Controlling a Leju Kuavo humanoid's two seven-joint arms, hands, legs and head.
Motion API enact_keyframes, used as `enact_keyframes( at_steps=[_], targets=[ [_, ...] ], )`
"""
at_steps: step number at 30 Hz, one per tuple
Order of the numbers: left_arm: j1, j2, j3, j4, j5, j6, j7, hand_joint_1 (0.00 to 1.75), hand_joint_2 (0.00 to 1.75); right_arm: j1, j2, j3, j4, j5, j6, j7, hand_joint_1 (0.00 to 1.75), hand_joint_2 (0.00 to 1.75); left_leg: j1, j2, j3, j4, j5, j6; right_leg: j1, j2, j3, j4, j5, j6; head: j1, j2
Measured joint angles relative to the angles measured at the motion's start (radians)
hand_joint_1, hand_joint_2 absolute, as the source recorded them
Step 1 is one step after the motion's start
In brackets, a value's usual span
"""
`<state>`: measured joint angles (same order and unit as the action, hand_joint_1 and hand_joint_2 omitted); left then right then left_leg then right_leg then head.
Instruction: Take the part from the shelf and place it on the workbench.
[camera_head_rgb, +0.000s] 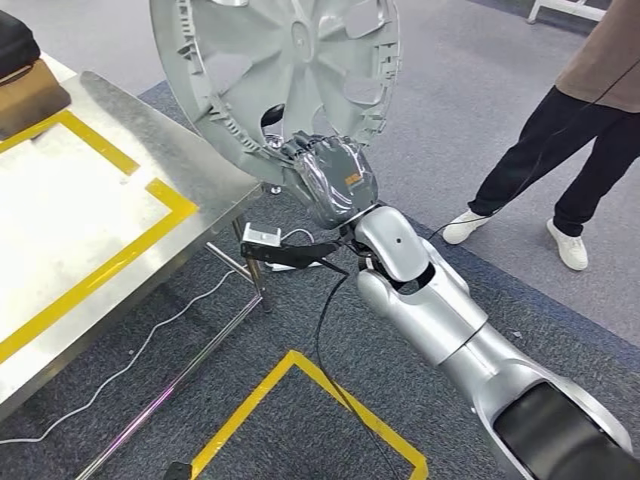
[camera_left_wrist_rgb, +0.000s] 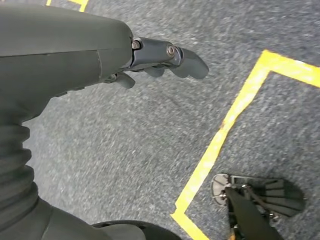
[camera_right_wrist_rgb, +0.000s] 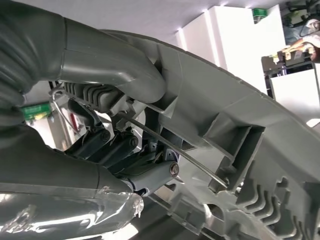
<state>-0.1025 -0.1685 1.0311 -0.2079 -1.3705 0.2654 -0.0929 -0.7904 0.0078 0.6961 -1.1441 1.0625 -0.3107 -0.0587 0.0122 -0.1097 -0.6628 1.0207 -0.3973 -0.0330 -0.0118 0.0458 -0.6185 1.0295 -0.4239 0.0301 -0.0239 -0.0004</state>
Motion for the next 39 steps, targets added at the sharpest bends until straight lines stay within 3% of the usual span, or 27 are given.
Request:
enact_keyframes(
  at_steps=[2, 3, 4, 6, 8, 9, 11, 12, 14, 15, 17, 19, 20, 21, 22, 23, 25, 27, 29, 30, 32, 34, 35, 36, 37, 39],
  targets=[
    [-0.001, 0.001, 0.0, 0.0, 0.0, 0.0, 0.0, 0.0, 1.75, -0.003, 0.004, 0.001, 0.003, 0.0, 0.0, 0.003, 1.75, 1.75, -0.004, 0.068, -0.041, 0.084, -0.05, -0.009, 0.0, -0.025, 0.004, -0.006, 0.002, -0.009, -0.007, 0.0],
    [-0.002, 0.001, 0.0, 0.0, 0.0, 0.0, 0.001, 0.0, 1.75, -0.004, 0.004, 0.002, 0.005, 0.0, 0.0, 0.003, 1.75, 1.75, -0.004, 0.087, -0.072, 0.147, -0.081, -0.013, 0.001, -0.038, 0.004, -0.006, 0.001, -0.011, -0.009, 0.0],
    [-0.002, 0.001, 0.0, 0.0, 0.0, 0.0, 0.001, 0.0, 1.75, -0.005, 0.005, 0.002, 0.008, 0.0, 0.0, 0.003, 1.75, 1.75, -0.003, 0.095, -0.102, 0.209, -0.103, -0.015, 0.001, -0.051, 0.005, -0.006, 0.0, -0.012, -0.009, 0.0],
    [-0.001, 0.001, 0.0, 0.0, 0.0, 0.0, 0.001, 0.0, 1.75, -0.005, 0.006, 0.005, 0.012, 0.001, 0.0, 0.003, 1.75, 1.75, -0.002, 0.098, -0.123, 0.252, -0.101, -0.018, 0.002, -0.076, 0.006, -0.006, -0.002, -0.012, -0.01, 0.0],
    [0.0, 0.002, 0.0, 0.0, 0.001, 0.0, 0.001, 0.0, 1.75, -0.006, 0.008, 0.008, 0.014, 0.001, 0.001, 0.003, 1.75, 1.75, -0.003, 0.113, -0.073, 0.159, -0.039, -0.017, 0.002, -0.099, 0.01, -0.006, -0.006, -0.008, -0.01, 0.0],
    [-0.001, 0.002, 0.0, 0.0, 0.002, 0.0, 0.001, 0.0, 1.75, -0.008, 0.009, 0.009, 0.015, 0.001, 0.001, 0.003, 1.75, 1.75, -0.007, 0.137, -0.037, 0.093, -0.013, -0.016, 0.005, -0.109, 0.012, -0.005, -0.009, -0.004, -0.01, 0.0],
    [-0.004, 0.003, 0.0, 0.0, 0.002, 0.0, 0.001, 0.0, 1.75, -0.019, 0.011, 0.011, 0.017, 0.001, 0.001, 0.003, 1.75, 1.75, -0.013, 0.173, 0.008, 0.001, 0.011, -0.004, 0.014, -0.128, 0.014, -0.002, -0.014, 0.005, -0.01, 0.0],
    [-0.005, 0.002, 0.0, 0.0, 0.003, 0.0, 0.001, 0.0, 1.75, -0.024, 0.013, 0.013, 0.019, 0.001, 0.001, 0.003, 1.75, 1.75, -0.017, 0.176, 0.012, -0.011, 0.006, 0.003, 0.018, -0.138, 0.015, -0.003, -0.017, 0.009, -0.01, 0.0],
    [-0.004, 0.002, 0.0, 0.0, 0.003, 0.0, 0.001, 0.0, 1.75, -0.03, 0.016, 0.015, 0.021, 0.001, 0.001, 0.003, 1.75, 1.75, -0.015, 0.151, 0.011, -0.013, 0.005, 0.019, 0.019, -0.157, 0.02, -0.004, -0.024, 0.017, -0.009, 0.0],
    [-0.002, 0.002, 0.0, 0.0, 0.003, 0.0, 0.001, 0.0, 1.75, -0.031, 0.017, 0.016, 0.022, 0.001, 0.001, 0.003, 1.75, 1.75, -0.013, 0.139, 0.012, -0.013, 0.004, 0.025, 0.017, -0.151, 0.021, 0.002, -0.032, 0.022, -0.008, 0.0],
    [-0.002, 0.002, 0.0, 0.0, 0.004, 0.0, 0.001, 0.0, 1.75, -0.032, 0.019, 0.017, 0.023, 0.001, 0.001, 0.003, 1.75, 1.75, -0.008, 0.116, 0.015, -0.014, 0.006, 0.036, 0.012, -0.105, -0.009, 0.078, -0.077, 0.03, -0.006, 0.0],
    [-0.003, 0.002, 0.0, 0.0, 0.005, 0.0, 0.001, 0.0, 1.75, -0.031, 0.02, 0.019, 0.026, 0.001, 0.002, 0.003, 1.75, 1.75, -0.008, 0.09, 0.016, -0.014, 0.006, 0.043, 0.011, -0.061, -0.076, 0.216, -0.136, 0.031, -0.002, 0.0],
    [-0.003, 0.002, 0.0, 0.0, 0.006, 0.0, 0.001, 0.0, 1.75, -0.03, 0.02, 0.02, 0.028, 0.001, 0.002, 0.003, 1.75, 1.75, -0.008, 0.076, 0.016, -0.014, 0.006, 0.044, 0.011, -0.053, -0.106, 0.269, -0.151, 0.03, 0.0, 0.0],
    [-0.003, 0.002, 0.001, 0.0, 0.006, 0.0, 0.001, 0.0, 1.75, -0.029, 0.02, 0.023, 0.03, 0.001, 0.002, 0.003, 1.75, 1.75, -0.008, 0.062, 0.017, -0.014, 0.006, 0.044, 0.011, -0.05, -0.12, 0.284, -0.144, 0.028, 0.0, 0.0],
    [-0.003, 0.002, 0.001, 0.0, 0.006, 0.0, 0.001, 0.0, 1.75, -0.029, 0.02, 0.025, 0.031, 0.001, 0.002, 0.003, 1.75, 1.75, -0.008, 0.047, 0.018, -0.014, 0.006, 0.044, 0.011, -0.048, -0.118, 0.264, -0.12, 0.025, 0.0, 0.0],
    [-0.003, 0.002, 0.001, 0.0, 0.006, 0.0, 0.001, 0.0, 1.75, -0.031, 0.02, 0.027, 0.032, 0.001, 0.002, 0.003, 1.75, 1.75, -0.008, 0.032, 0.019, -0.013, 0.006, 0.043, 0.01, -0.04, -0.094, 0.205, -0.08, 0.022, 0.0, 0.0],
    [-0.004, 0.002, 0.001, 0.0, 0.006, 0.0, 0.001, 0.0, 1.75, -0.035, 0.02, 0.029, 0.035, 0.001, 0.001, 0.003, 1.75, 1.75, -0.007, 0.005, 0.02, -0.011, 0.006, 0.038, 0.005, 0.002, -0.035, 0.07, -0.019, 0.016, 0.0, 0.0],
    [-0.004, 0.002, 0.001, 0.0, 0.006, 0.0, 0.001, 0.0, 1.75, -0.04, 0.021, 0.032, 0.037, 0.002, 0.0, 0.003, 1.75, 1.75, -0.003, -0.014, 0.012, -0.011, 0.01, 0.027, 0.002, 0.033, -0.006, 0.009, -0.005, 0.013, 0.0, 0.0],
    [-0.002, 0.003, 0.001, 0.0, 0.006, 0.0, 0.001, 0.0, 1.75, -0.043, 0.024, 0.036, 0.039, 0.002, 0.001, 0.003, 1.75, 1.75, 0.003, -0.032, 0.005, -0.014, 0.014, 0.013, 0.004, 0.02, -0.004, 0.005, -0.004, 0.007, 0.0, 0.0],
    [0.0, 0.004, 0.001, 0.0, 0.006, 0.0, 0.001, 0.0, 1.75, -0.044, 0.027, 0.037, 0.04, 0.001, 0.0, 0.004, 1.75, 1.75, 0.002, -0.027, 0.002, -0.012, 0.012, 0.007, 0.003, 0.011, -0.002, 0.002, -0.003, 0.002, 0.0, 0.0],
    [-0.001, 0.005, 0.001, 0.0, 0.006, 0.0, 0.001, 0.0, 1.75, -0.046, 0.034, 0.039, 0.042, 0.001, 0.0, 0.006, 1.75, 1.75, -0.002, 0.021, -0.022, 0.034, -0.02, -0.004, -0.001, -0.013, 0.002, -0.005, 0.0, -0.008, -0.008, 0.0],
    [-0.004, 0.004, 0.001, 0.0, 0.006, 0.0, 0.001, 0.0, 1.75, -0.049, 0.036, 0.039, 0.046, 0.001, 0.0, 0.007, 1.75, 1.75, -0.003, 0.079, -0.081, 0.154, -0.08, -0.014, 0.001, -0.038, 0.004, -0.006, -0.001, -0.014, -0.015, 0.0],
    [-0.006, 0.004, 0.001, 0.0, 0.006, 0.0, 0.002, 0.0, 1.75, -0.049, 0.036, 0.04, 0.049, 0.001, 0.0, 0.007, 1.75, 1.75, -0.002, 0.091, -0.111, 0.215, -0.102, -0.017, 0.002, -0.052, 0.004, -0.006, -0.002, -0.016, -0.016, 0.0],
    [-0.006, 0.004, 0.001, 0.0, 0.007, 0.0, 0.002, 0.0, 1.75, -0.049, 0.036, 0.041, 0.05, 0.001, 0.0, 0.007, 1.75, 1.75, -0.001, 0.096, -0.126, 0.245, -0.105, -0.02, 0.002, -0.066, 0.005, -0.006, -0.003, -0.016, -0.016, 0.0],
    [-0.006, 0.004, 0.001, 0.0, 0.007, 0.0, 0.003, 0.0, 1.75, -0.049, 0.037, 0.042, 0.052, 0.001, 0.0, 0.007, 1.75, 1.75, 0.0, 0.099, -0.122, 0.24, -0.091, -0.021, 0.002, -0.079, 0.006, -0.006, -0.005, -0.015, -0.016, 0.0],
    [-0.006, 0.006, 0.001, 0.0, 0.008, 0.001, 0.003, 0.0, 1.75, -0.049, 0.038, 0.044, 0.053, 0.001, 0.001, 0.007, 1.75, 1.75, 0.0, 0.124, -0.061, 0.133, -0.029, -0.021, 0.002, -0.101, 0.011, -0.005, -0.008, -0.01, -0.016, 0.0]
  ],
)
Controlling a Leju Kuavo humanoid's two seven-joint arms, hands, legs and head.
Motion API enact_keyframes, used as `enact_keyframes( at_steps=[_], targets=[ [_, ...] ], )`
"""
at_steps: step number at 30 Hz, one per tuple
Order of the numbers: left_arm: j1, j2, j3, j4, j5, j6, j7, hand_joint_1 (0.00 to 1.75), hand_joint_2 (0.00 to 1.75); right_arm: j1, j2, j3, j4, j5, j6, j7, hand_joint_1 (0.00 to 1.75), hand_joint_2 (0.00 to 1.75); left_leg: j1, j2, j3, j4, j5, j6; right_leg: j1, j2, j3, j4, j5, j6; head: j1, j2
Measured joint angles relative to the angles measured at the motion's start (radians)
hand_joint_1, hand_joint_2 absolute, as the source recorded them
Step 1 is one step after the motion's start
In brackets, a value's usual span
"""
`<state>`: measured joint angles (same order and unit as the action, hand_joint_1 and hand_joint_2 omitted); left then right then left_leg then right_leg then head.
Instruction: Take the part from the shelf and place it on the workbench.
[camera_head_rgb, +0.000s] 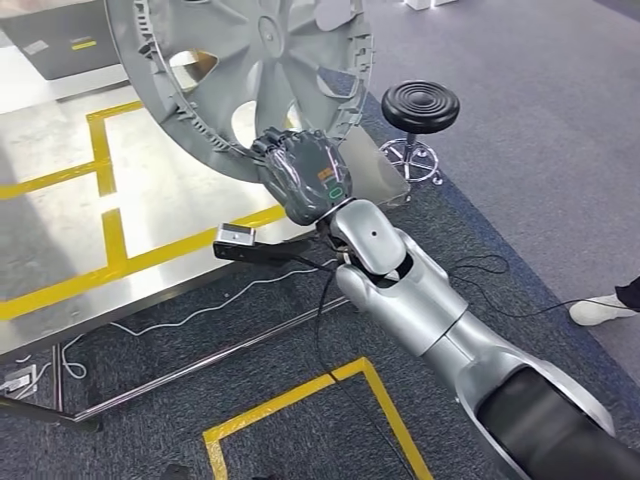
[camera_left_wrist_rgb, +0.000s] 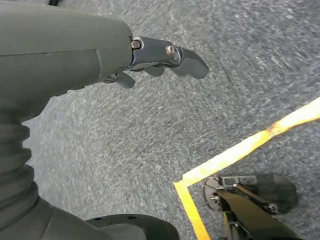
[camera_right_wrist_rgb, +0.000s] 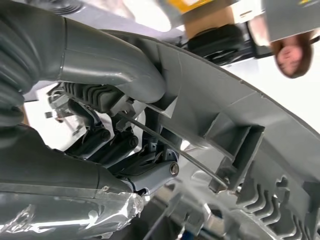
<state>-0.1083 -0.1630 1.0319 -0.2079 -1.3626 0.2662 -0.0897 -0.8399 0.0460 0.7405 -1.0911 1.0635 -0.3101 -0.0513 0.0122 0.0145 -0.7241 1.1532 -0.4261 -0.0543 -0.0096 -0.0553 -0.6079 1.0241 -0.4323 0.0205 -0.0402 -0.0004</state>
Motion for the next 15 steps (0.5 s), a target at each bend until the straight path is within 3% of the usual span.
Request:
enact_keyframes(
  at_steps=[2, 3, 4, 6, 8, 10, 12, 13, 15],
  targets=[
    [-0.003, 0.0, 0.0, 0.0, 0.0, 0.0, 0.0, 0.0, 1.75, -0.004, 0.001, 0.002, 0.0, 0.0, 0.0, 0.0, 1.75, 1.75, -0.007, 0.048, 0.06, -0.112, 0.035, 0.007, 0.009, -0.018, 0.003, 0.003, -0.006, 0.009, 0.0, 0.0],
    [-0.005, -0.001, 0.0, 0.0, 0.0, 0.001, 0.0, 0.0, 1.75, -0.007, 0.002, 0.002, 0.001, 0.0, 0.0, 0.0, 1.75, 1.75, -0.009, 0.062, 0.073, -0.138, 0.037, 0.014, 0.014, -0.028, 0.004, 0.003, -0.008, 0.013, 0.001, 0.0],
    [-0.007, -0.001, 0.0, 0.0, 0.0, 0.001, 0.0, 0.0, 1.75, -0.009, 0.003, 0.004, 0.001, 0.0, 0.0, 0.0, 1.75, 1.75, -0.012, 0.058, 0.073, -0.145, 0.033, 0.022, 0.019, -0.039, 0.006, 0.003, -0.011, 0.017, 0.003, 0.0],
    [-0.006, 0.0, 0.0, 0.0, 0.001, 0.001, 0.0, 0.0, 1.75, -0.013, 0.006, 0.007, 0.002, 0.0, 0.0, 0.0, 1.75, 1.75, -0.009, 0.031, 0.072, -0.145, 0.034, 0.037, 0.017, -0.05, 0.011, 0.004, -0.02, 0.027, 0.007, 0.0],
    [-0.006, 0.001, 0.0, 0.0, 0.001, 0.001, 0.0, 0.0, 1.75, -0.016, 0.008, 0.009, 0.002, -0.001, 0.0, 0.0, 1.75, 1.75, -0.006, 0.005, 0.074, -0.147, 0.037, 0.05, 0.011, -0.01, -0.007, 0.056, -0.057, 0.036, 0.009, 0.0],
    [-0.007, 0.001, 0.0, 0.0, 0.002, 0.001, 0.0, 0.0, 1.75, -0.017, 0.007, 0.01, 0.004, -0.001, 0.0, 0.0, 1.75, 1.75, -0.004, -0.02, 0.074, -0.148, 0.037, 0.058, 0.009, 0.04, -0.066, 0.183, -0.12, 0.038, 0.014, 0.0],
    [-0.007, 0.002, 0.001, 0.0, 0.002, 0.001, 0.0, 0.0, 1.75, -0.013, 0.007, 0.012, 0.008, 0.0, 0.001, 0.0, 1.75, 1.75, -0.004, -0.048, 0.075, -0.147, 0.037, 0.06, 0.01, 0.053, -0.124, 0.295, -0.153, 0.036, 0.016, 0.0],
    [-0.006, 0.003, 0.001, 0.0, 0.002, 0.001, 0.0, 0.0, 1.75, -0.012, 0.007, 0.013, 0.01, 0.0, 0.001, 0.0, 1.75, 1.75, -0.004, -0.063, 0.076, -0.147, 0.037, 0.06, 0.01, 0.054, -0.133, 0.302, -0.142, 0.034, 0.016, 0.0],
    [-0.006, 0.004, 0.001, 0.0, 0.002, 0.001, 0.0, 0.0, 1.75, -0.013, 0.007, 0.014, 0.012, -0.001, 0.002, 0.001, 1.75, 1.75, -0.004, -0.092, 0.078, -0.147, 0.037, 0.059, 0.008, 0.065, -0.098, 0.209, -0.073, 0.028, 0.017, 0.0]
  ],
)
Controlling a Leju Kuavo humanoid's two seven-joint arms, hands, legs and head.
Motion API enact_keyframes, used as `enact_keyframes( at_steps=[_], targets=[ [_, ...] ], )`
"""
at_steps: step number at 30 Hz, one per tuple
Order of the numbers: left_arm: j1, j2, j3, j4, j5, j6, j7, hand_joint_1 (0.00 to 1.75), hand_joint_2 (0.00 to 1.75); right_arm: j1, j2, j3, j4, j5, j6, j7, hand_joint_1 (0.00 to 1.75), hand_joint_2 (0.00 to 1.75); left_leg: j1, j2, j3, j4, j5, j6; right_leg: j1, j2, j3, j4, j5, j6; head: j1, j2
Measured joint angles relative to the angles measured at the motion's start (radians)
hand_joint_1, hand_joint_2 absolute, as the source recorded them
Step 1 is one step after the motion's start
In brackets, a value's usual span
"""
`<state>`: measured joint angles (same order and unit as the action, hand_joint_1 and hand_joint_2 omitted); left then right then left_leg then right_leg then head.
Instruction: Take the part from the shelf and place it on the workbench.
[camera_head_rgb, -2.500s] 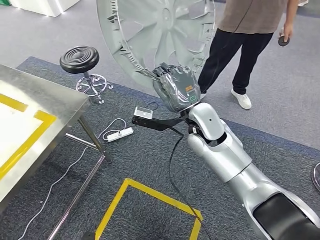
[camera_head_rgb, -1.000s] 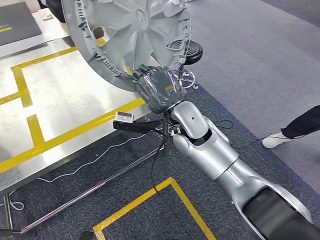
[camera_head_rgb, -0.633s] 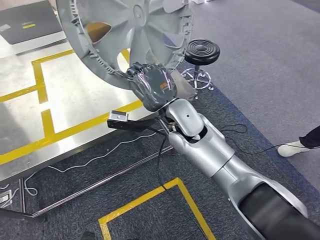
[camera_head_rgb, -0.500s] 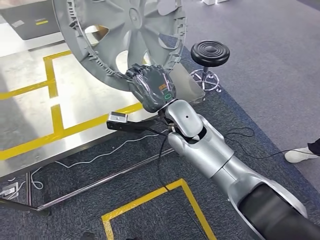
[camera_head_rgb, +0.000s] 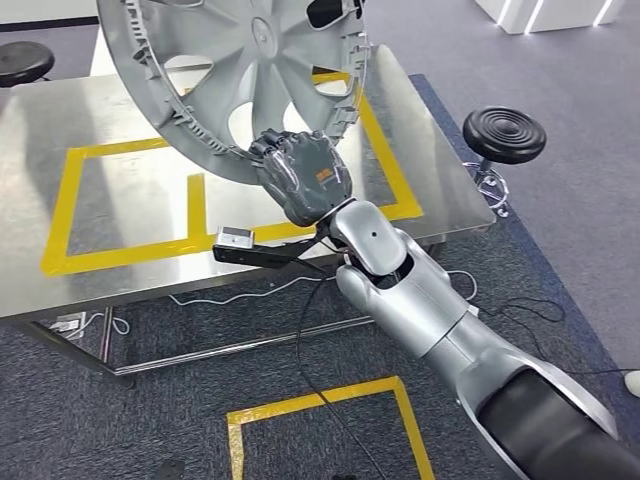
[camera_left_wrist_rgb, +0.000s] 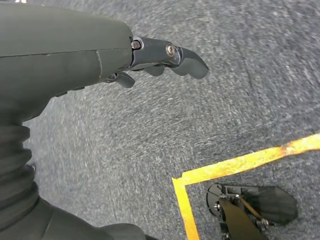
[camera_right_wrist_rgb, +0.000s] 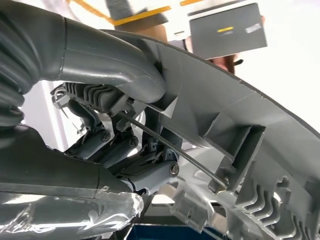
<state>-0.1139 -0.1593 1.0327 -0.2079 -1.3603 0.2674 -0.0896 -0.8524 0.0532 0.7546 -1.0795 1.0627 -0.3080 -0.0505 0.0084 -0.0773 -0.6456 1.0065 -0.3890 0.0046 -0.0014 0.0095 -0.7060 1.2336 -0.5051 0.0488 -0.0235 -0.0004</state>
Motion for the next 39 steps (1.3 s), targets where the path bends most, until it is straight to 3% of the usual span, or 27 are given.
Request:
enact_keyframes(
  at_steps=[2, 3, 5, 6, 9, 10, 12, 15, 17, 21, 25, 30, 39],
  targets=[
    [0.0, 0.0, 0.0, 0.0, 0.0, 0.0, 0.0, 0.0, 1.75, -0.005, 0.0, 0.0, 0.001, 0.0, 0.0, 0.001, 1.75, 1.75, 0.0, -0.023, -0.001, 0.002, 0.0, -0.006, -0.004, 0.033, 0.058, -0.132, 0.057, -0.007, 0.0, 0.0],
    [-0.001, 0.0, 0.0, 0.0, 0.0, 0.0, 0.0, 0.0, 1.75, -0.008, 0.0, 0.0, 0.001, 0.0, 0.0, 0.001, 1.75, 1.75, 0.001, -0.03, -0.004, 0.003, 0.002, -0.011, -0.005, 0.046, 0.076, -0.172, 0.069, -0.009, 0.0, 0.0],
    [0.001, 0.001, 0.0, 0.0, 0.0, 0.0, 0.0, 0.0, 1.75, -0.013, 0.001, 0.002, 0.001, 0.003, 0.002, 0.0, 1.75, 1.75, 0.002, -0.041, -0.012, 0.001, 0.008, -0.023, -0.006, 0.054, 0.085, -0.199, 0.07, -0.013, 0.0, 0.0],
    [0.002, 0.002, 0.0, 0.0, 0.0, 0.0, 0.0, 0.0, 1.75, -0.014, 0.001, 0.004, 0.002, 0.007, 0.003, 0.002, 1.75, 1.75, 0.004, -0.043, -0.013, -0.004, 0.013, -0.02, -0.005, 0.053, 0.083, -0.201, 0.074, -0.012, 0.0, 0.0],
    [0.004, 0.003, 0.0, 0.0, -0.001, -0.001, 0.0, 0.0, 1.75, -0.026, 0.003, 0.009, 0.012, 0.041, 0.019, 0.03, 1.75, 1.75, 0.002, -0.041, -0.015, -0.012, 0.024, 0.007, -0.007, 0.054, 0.078, -0.209, 0.084, -0.009, -0.001, 0.0],
    [0.003, 0.003, 0.0, 0.0, -0.002, -0.002, 0.0, 0.0, 1.75, -0.032, 0.004, 0.011, 0.019, 0.052, 0.025, 0.041, 1.75, 1.75, 0.002, -0.039, -0.015, -0.015, 0.025, 0.01, -0.006, 0.055, 0.077, -0.209, 0.085, -0.011, -0.001, 0.0],
    [0.003, 0.003, 0.0, 0.0, -0.003, -0.003, 0.0, 0.0, 1.75, -0.044, 0.004, 0.015, 0.034, 0.068, 0.033, 0.057, 1.75, 1.75, 0.003, -0.036, -0.014, -0.02, 0.027, 0.004, -0.003, 0.056, 0.075, -0.209, 0.087, -0.017, -0.001, 0.0],
    [0.0, 0.003, 0.0, 0.0, -0.009, -0.007, 0.002, 0.0, 1.75, -0.065, 0.004, 0.021, 0.063, 0.097, 0.041, 0.094, 1.75, 1.75, 0.006, -0.031, -0.014, -0.026, 0.029, -0.025, 0.0, 0.058, 0.071, -0.207, 0.089, -0.022, -0.001, 0.0],
    [-0.004, 0.003, -0.001, 0.0, -0.016, -0.011, 0.007, 0.0, 1.75, -0.092, 0.004, 0.023, 0.105, 0.123, 0.043, 0.127, 1.75, 1.75, 0.008, -0.03, -0.015, -0.027, 0.03, -0.037, 0.001, 0.058, 0.069, -0.207, 0.09, -0.024, -0.001, 0.0],
    [-0.016, 0.002, -0.004, 0.0, -0.037, -0.019, 0.022, 0.0, 1.75, -0.187, 0.009, 0.012, 0.276, 0.166, 0.02, 0.19, 1.75, 1.75, 0.008, -0.032, -0.019, -0.027, 0.035, -0.039, 0.0, 0.055, 0.067, -0.207, 0.092, -0.023, 0.0, 0.0],
    [-0.031, 0.0, -0.017, 0.0, -0.057, -0.028, 0.037, 0.0, 1.75, -0.291, 0.011, -0.024, 0.464, 0.194, 0.017, 0.262, 1.75, 1.75, 0.006, -0.032, -0.024, -0.026, 0.039, -0.034, -0.003, 0.055, 0.065, -0.209, 0.098, -0.017, 0.0, 0.0],
    [-0.046, -0.002, -0.033, 0.0, -0.08, -0.037, 0.049, 0.0, 1.75, -0.377, 0.004, -0.056, 0.615, 0.22, 0.078, 0.338, 1.75, 1.75, 0.001, -0.03, -0.024, -0.025, 0.04, -0.032, -0.009, 0.057, 0.062, -0.21, 0.101, -0.014, 0.0, 0.0],
    [-0.058, -0.006, -0.055, 0.0, -0.096, -0.05, 0.063, 0.0, 1.75, -0.453, -0.031, -0.087, 0.747, 0.234, 0.157, 0.356, 1.75, 1.75, -0.001, -0.029, -0.027, -0.025, 0.042, -0.029, -0.011, 0.06, 0.06, -0.21, 0.103, -0.011, 0.0, 0.0]
  ],
)
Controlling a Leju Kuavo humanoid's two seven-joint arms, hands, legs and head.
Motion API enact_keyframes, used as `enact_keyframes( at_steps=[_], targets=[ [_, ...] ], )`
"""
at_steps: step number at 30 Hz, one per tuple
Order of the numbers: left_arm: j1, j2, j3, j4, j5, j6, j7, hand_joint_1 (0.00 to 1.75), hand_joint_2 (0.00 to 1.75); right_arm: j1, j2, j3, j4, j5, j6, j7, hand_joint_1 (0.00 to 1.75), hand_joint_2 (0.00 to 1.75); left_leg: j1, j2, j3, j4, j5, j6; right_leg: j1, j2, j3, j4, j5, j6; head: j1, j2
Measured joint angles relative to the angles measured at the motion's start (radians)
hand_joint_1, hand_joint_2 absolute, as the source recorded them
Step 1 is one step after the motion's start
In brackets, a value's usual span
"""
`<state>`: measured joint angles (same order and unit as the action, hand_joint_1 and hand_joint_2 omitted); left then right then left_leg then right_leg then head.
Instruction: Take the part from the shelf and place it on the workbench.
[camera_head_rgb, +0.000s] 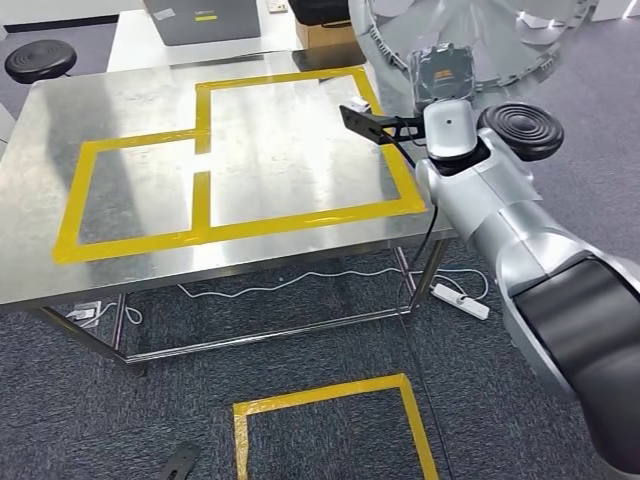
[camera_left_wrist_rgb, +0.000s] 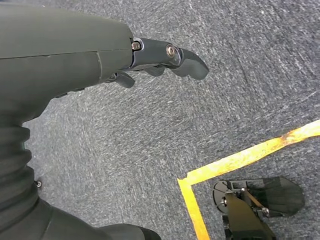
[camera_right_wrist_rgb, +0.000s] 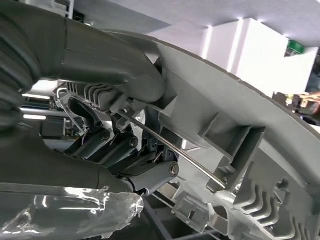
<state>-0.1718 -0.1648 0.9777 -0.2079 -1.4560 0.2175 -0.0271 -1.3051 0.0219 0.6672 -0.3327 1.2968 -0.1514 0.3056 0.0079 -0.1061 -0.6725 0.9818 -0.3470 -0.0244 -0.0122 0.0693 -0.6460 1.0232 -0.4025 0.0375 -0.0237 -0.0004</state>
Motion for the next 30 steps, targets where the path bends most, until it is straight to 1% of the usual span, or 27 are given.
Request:
enact_keyframes(
  at_steps=[5, 11, 15, 18, 23, 27, 30],
  targets=[
    [-0.003, -0.003, -0.004, 0.0, -0.002, -0.001, 0.0, 0.0, 1.75, -0.001, 0.004, -0.007, 0.015, 0.002, -0.008, -0.043, 1.75, 1.75, 0.0, 0.0, 0.0, 0.0, 0.0, 0.0, 0.001, 0.0, 0.0, 0.0, 0.0, 0.0, 0.0, 0.0],
    [-0.003, -0.004, -0.004, 0.0, -0.005, -0.001, 0.001, 0.0, 1.75, -0.001, 0.018, -0.008, 0.016, 0.002, -0.017, -0.058, 1.75, 1.75, 0.001, 0.0, -0.001, 0.0, 0.0, 0.0, 0.001, -0.001, 0.0, 0.0, 0.0, 0.0, 0.0, 0.0],
    [-0.003, -0.004, -0.009, 0.0, -0.017, -0.004, 0.007, 0.0, 1.75, -0.001, 0.039, -0.015, 0.016, -0.012, -0.04, -0.116, 1.75, 1.75, 0.0, 0.0, -0.001, 0.0, 0.0, 0.0, 0.0, 0.0, -0.001, 0.0, 0.0, 0.0, 0.0, 0.0],
    [-0.004, -0.004, -0.02, 0.0, -0.025, -0.007, 0.012, 0.0, 1.75, 0.003, 0.082, -0.017, 0.016, -0.015, -0.056, -0.161, 1.75, 1.75, 0.0, 0.001, -0.001, 0.0, 0.0, 0.0, 0.0, 0.001, -0.002, 0.0, 0.0, 0.0, 0.0, 0.0],
    [-0.009, -0.006, -0.024, 0.0, -0.031, -0.01, 0.017, 0.0, 1.75, 0.021, 0.174, -0.015, 0.014, 0.0, -0.059, -0.207, 1.75, 1.75, 0.001, 0.001, -0.002, 0.0, 0.0, 0.0, 0.002, 0.0, -0.002, 0.0, 0.0, -0.001, 0.0, 0.0],
    [-0.009, -0.006, -0.025, 0.0, -0.032, -0.011, 0.019, 0.0, 1.75, 0.043, 0.25, -0.008, -0.007, 0.0, -0.048, -0.23, 1.75, 1.75, 0.002, 0.001, -0.002, 0.0, 0.0, 0.0, 0.003, 0.002, -0.003, 0.001, -0.001, -0.001, 0.0, 0.0],
    [-0.009, -0.006, -0.029, 0.0, -0.04, -0.016, 0.025, 0.0, 1.75, 0.06, 0.284, 0.019, -0.044, -0.029, -0.026, -0.236, 1.75, 1.75, 0.002, 0.001, -0.003, 0.0, 0.0, 0.0, 0.003, 0.0, -0.003, 0.0, -0.001, -0.002, 0.0, 0.0]
  ],
)
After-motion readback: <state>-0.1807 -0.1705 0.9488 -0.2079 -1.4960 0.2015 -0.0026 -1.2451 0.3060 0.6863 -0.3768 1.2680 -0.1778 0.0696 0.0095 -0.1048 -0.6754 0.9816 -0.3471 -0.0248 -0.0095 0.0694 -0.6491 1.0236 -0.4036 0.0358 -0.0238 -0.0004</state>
